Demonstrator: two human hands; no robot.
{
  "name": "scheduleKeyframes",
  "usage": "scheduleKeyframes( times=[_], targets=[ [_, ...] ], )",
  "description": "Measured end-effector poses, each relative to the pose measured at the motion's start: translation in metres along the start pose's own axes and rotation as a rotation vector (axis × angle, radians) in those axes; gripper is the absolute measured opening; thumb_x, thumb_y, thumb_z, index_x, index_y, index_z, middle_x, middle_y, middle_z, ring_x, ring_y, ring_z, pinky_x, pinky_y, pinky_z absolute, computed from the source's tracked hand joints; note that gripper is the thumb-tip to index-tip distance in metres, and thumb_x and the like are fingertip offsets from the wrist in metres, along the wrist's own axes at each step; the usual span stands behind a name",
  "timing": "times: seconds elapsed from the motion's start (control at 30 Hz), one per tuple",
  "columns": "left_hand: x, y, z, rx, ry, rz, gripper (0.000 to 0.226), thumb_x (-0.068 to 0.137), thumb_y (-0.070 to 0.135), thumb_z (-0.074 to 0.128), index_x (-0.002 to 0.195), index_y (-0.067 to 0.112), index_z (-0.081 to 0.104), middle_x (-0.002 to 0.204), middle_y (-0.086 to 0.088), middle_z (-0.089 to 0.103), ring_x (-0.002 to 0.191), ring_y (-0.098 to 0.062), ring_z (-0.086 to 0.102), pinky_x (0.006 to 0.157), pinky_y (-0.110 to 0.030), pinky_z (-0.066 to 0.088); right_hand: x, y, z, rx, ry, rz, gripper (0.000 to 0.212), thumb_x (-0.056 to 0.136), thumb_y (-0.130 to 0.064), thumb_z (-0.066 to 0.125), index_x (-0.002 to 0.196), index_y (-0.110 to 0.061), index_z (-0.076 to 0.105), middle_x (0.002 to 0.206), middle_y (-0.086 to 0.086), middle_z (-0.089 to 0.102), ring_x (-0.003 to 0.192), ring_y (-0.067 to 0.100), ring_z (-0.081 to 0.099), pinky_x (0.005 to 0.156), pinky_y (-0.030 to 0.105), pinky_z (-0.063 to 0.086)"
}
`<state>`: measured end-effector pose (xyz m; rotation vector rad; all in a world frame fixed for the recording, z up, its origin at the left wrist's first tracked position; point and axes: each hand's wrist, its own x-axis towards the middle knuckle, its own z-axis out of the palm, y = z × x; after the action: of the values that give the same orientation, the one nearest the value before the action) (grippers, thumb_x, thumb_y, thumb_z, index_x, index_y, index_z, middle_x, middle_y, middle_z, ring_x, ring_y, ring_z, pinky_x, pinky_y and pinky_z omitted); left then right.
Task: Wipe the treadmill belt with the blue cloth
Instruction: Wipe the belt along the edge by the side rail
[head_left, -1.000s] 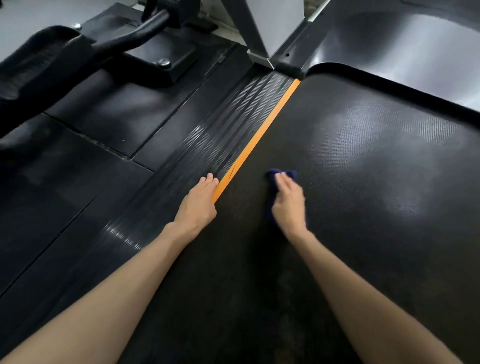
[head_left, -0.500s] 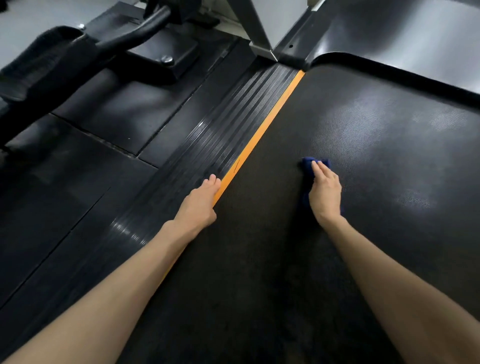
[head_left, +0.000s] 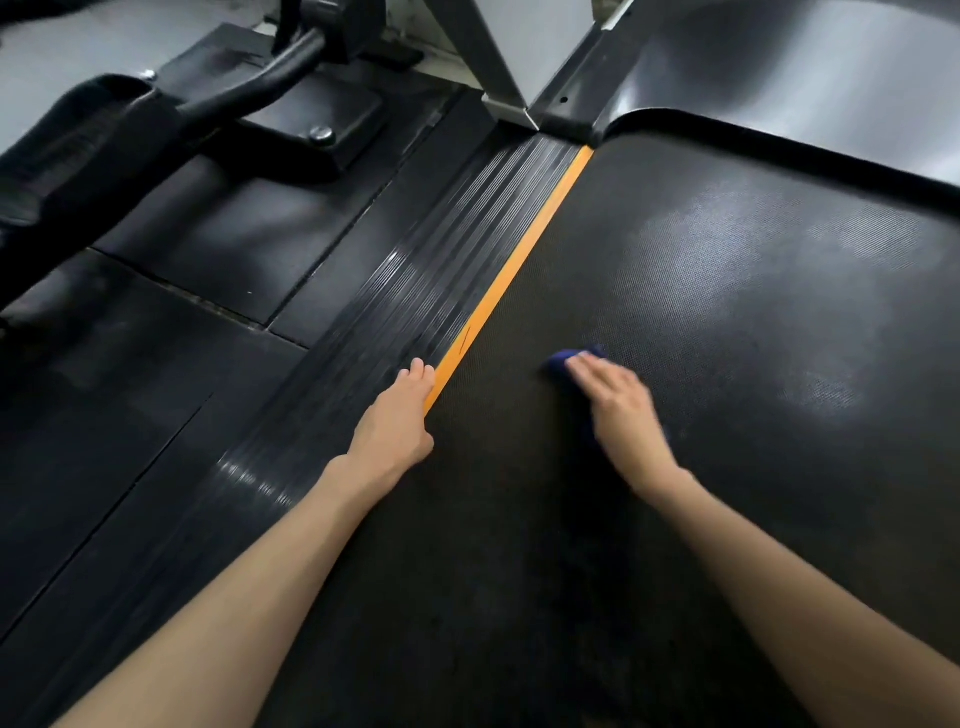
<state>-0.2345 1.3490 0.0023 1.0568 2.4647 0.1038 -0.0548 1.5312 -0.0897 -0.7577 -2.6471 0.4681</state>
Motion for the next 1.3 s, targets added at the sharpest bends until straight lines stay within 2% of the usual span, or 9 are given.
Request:
scheduleKeyframes(
  times=[0.1, 0.17, 0.37, 0.47, 0.7, 0.93, 1.07, 1.2, 1.3],
  targets=[
    [0.001, 0.000, -0.001, 0.020, -0.019, 0.005, 0.086, 0.082, -0.006, 0.056, 0.149, 0.017, 0.007, 0.157, -0.002, -0.002, 0.140, -0.025, 0.025, 0.098, -0.032, 0.042, 0.016, 0.004, -0.003, 0.007, 0.175, 0.448, 0.046, 0.083, 0.001, 0.042, 0.127, -0.001, 0.055, 0.131, 0.019, 0.054, 0.115, 0.040, 0.050, 0.100, 0.042, 0.036],
    [0.002, 0.000, 0.000, 0.031, -0.020, 0.015, 0.085, 0.083, -0.004, 0.057, 0.149, 0.016, 0.007, 0.157, -0.002, -0.002, 0.139, -0.025, 0.025, 0.098, -0.032, 0.042, 0.020, -0.033, 0.006, 0.036, 0.242, 0.466, 0.046, 0.075, 0.001, 0.045, 0.118, -0.001, 0.059, 0.117, 0.019, 0.060, 0.104, 0.038, 0.055, 0.093, 0.041, 0.041],
    [0.001, -0.001, 0.003, 0.041, 0.001, 0.015, 0.081, 0.085, -0.003, 0.054, 0.149, 0.018, 0.008, 0.157, -0.001, -0.001, 0.140, -0.024, 0.023, 0.104, -0.034, 0.036, -0.049, -0.125, 0.030, 0.172, -0.394, -0.408, 0.060, 0.086, -0.001, 0.052, 0.142, -0.018, 0.039, 0.149, 0.003, 0.036, 0.138, 0.021, 0.029, 0.112, 0.035, 0.019],
    [0.001, -0.001, 0.000, 0.059, -0.012, 0.003, 0.081, 0.084, -0.007, 0.050, 0.149, 0.019, 0.008, 0.157, -0.001, 0.000, 0.137, -0.028, 0.029, 0.100, -0.036, 0.039, -0.031, -0.078, 0.017, 0.090, -0.353, -0.547, 0.047, 0.088, -0.009, 0.041, 0.134, -0.014, 0.051, 0.139, 0.007, 0.050, 0.128, 0.022, 0.043, 0.108, 0.028, 0.024],
    [0.003, 0.001, -0.001, 0.162, -0.025, 0.002, 0.081, 0.083, -0.001, 0.056, 0.148, 0.015, 0.010, 0.157, -0.005, 0.004, 0.130, -0.029, 0.040, 0.094, -0.036, 0.045, 0.015, -0.032, 0.003, 0.145, 0.139, 0.440, 0.062, 0.064, 0.008, 0.058, 0.124, -0.007, 0.059, 0.122, 0.014, 0.059, 0.110, 0.033, 0.054, 0.098, 0.038, 0.040],
    [0.005, 0.015, 0.006, 0.138, 0.035, -0.062, 0.065, 0.087, 0.010, 0.057, 0.142, 0.009, 0.023, 0.153, -0.009, 0.017, 0.127, -0.027, 0.041, 0.093, -0.036, 0.044, -0.024, -0.102, 0.030, 0.118, -0.407, -0.550, 0.053, 0.086, -0.004, 0.049, 0.138, -0.016, 0.045, 0.144, 0.005, 0.044, 0.135, 0.021, 0.036, 0.113, 0.034, 0.023],
    [0.004, 0.009, 0.007, 0.184, 0.054, -0.035, 0.071, 0.084, 0.009, 0.059, 0.144, 0.012, 0.021, 0.154, -0.008, 0.017, 0.136, -0.027, 0.029, 0.109, -0.040, 0.030, 0.012, -0.003, -0.003, 0.087, 0.037, -0.067, 0.046, 0.081, -0.007, 0.043, 0.123, -0.007, 0.061, 0.125, 0.013, 0.060, 0.114, 0.030, 0.056, 0.103, 0.032, 0.037],
    [0.002, 0.015, 0.007, 0.178, 0.074, -0.052, 0.071, 0.084, 0.012, 0.060, 0.143, 0.009, 0.023, 0.154, -0.010, 0.018, 0.135, -0.030, 0.027, 0.107, -0.040, 0.031, 0.033, 0.044, -0.027, 0.013, 0.133, 0.582, 0.054, 0.080, 0.008, 0.045, 0.133, -0.001, 0.050, 0.138, 0.017, 0.047, 0.126, 0.036, 0.042, 0.107, 0.034, 0.029],
    [0.003, 0.020, 0.010, 0.125, 0.077, -0.075, 0.073, 0.084, 0.010, 0.061, 0.144, 0.008, 0.021, 0.155, -0.009, 0.014, 0.134, -0.028, 0.029, 0.101, -0.037, 0.039, 0.034, -0.008, -0.004, 0.045, 0.093, 0.288, 0.049, 0.074, 0.002, 0.043, 0.121, -0.005, 0.058, 0.122, 0.016, 0.059, 0.111, 0.036, 0.054, 0.099, 0.033, 0.038]
  ],
)
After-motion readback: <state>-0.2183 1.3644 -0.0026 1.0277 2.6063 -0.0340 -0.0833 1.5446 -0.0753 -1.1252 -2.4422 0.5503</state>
